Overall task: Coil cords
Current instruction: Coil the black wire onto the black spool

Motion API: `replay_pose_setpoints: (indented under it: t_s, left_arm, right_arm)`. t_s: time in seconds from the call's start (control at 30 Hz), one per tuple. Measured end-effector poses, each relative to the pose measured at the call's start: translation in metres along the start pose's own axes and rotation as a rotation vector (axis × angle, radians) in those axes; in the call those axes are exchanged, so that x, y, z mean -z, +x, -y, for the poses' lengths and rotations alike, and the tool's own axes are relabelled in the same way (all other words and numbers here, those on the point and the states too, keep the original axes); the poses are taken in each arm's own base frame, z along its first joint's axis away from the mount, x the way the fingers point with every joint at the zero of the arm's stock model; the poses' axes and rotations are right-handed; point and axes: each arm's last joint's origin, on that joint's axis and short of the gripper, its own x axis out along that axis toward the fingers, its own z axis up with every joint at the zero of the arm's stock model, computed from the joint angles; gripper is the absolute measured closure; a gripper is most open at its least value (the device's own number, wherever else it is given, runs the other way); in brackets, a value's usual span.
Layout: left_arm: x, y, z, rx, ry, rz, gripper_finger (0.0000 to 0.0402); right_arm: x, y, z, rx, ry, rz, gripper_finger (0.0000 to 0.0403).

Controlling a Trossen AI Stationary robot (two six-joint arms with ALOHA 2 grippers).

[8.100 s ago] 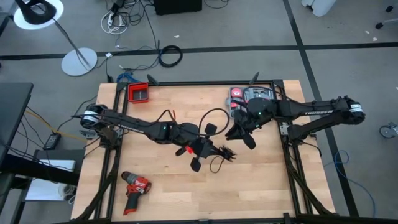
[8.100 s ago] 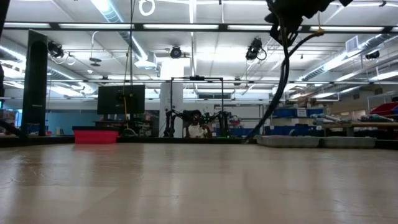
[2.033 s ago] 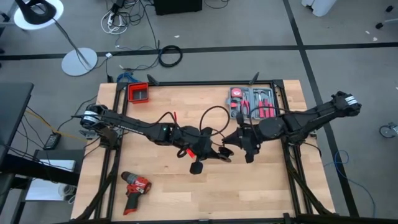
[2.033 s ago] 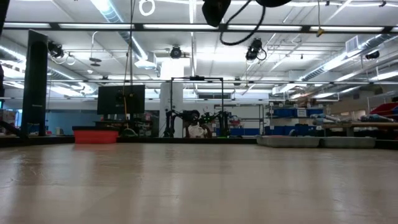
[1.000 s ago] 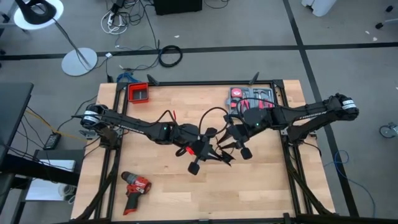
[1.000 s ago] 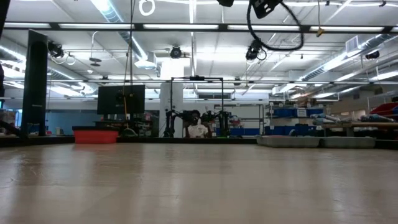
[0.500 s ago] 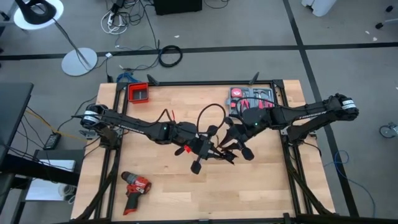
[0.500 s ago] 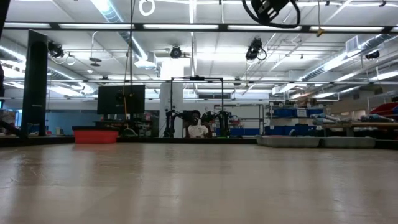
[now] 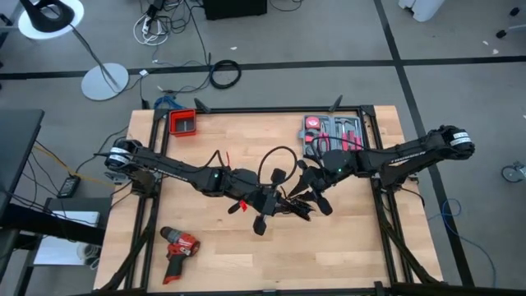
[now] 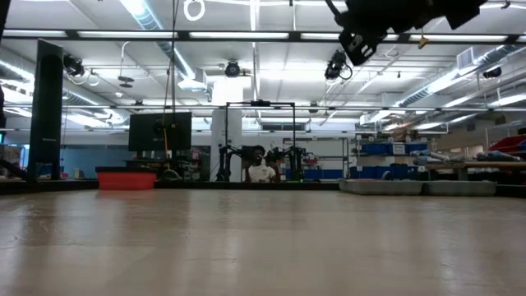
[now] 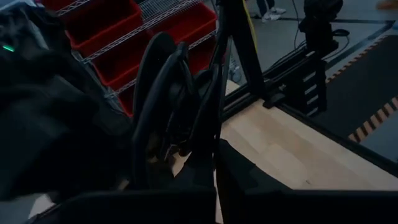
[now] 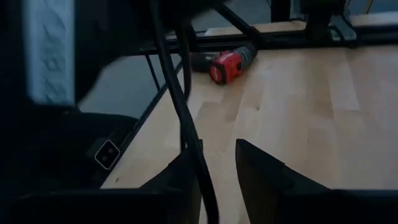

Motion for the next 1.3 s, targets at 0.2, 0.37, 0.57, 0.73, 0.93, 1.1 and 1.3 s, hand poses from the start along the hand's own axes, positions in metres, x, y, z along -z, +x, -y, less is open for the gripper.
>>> replay_pose_setpoints:
  t_s: [0.2, 0.37, 0.57, 0.73, 0.93, 1.1, 1.3]
  left_arm:
    - [0.0, 0.0, -0.001, -0.038, 0.001, -0.018, 0.0401]
    - [-0.003, -0.003, -0.003, -0.054, 0.001, -0.005, 0.0401]
    - [-0.01, -0.009, -0.006, -0.061, 0.0, 0.009, 0.0401]
    - [-0.011, -0.011, -0.006, -0.062, 0.0, 0.014, 0.0401]
    - [-0.012, -0.011, -0.006, -0.062, -0.001, 0.014, 0.0401]
    - [-0.012, -0.011, -0.006, -0.062, -0.001, 0.014, 0.0401]
    - [-0.012, -0.011, -0.006, -0.063, 0.0, 0.014, 0.0401]
  right_arm:
    - [0.021, 0.003, -0.002, -0.002, 0.044, 0.069, 0.0309]
    - [0.036, 0.003, -0.004, -0.02, 0.076, 0.121, 0.0314]
    - [0.044, 0.003, -0.006, -0.028, 0.097, 0.134, 0.0321]
    - [0.042, 0.003, -0.009, -0.043, 0.092, 0.152, 0.0321]
    - [0.043, 0.004, -0.013, -0.056, 0.09, 0.145, 0.0323]
    - [0.043, 0.004, -0.012, -0.018, 0.091, 0.151, 0.0347]
    - [0.046, 0.004, -0.012, -0.028, 0.081, 0.12, 0.0391]
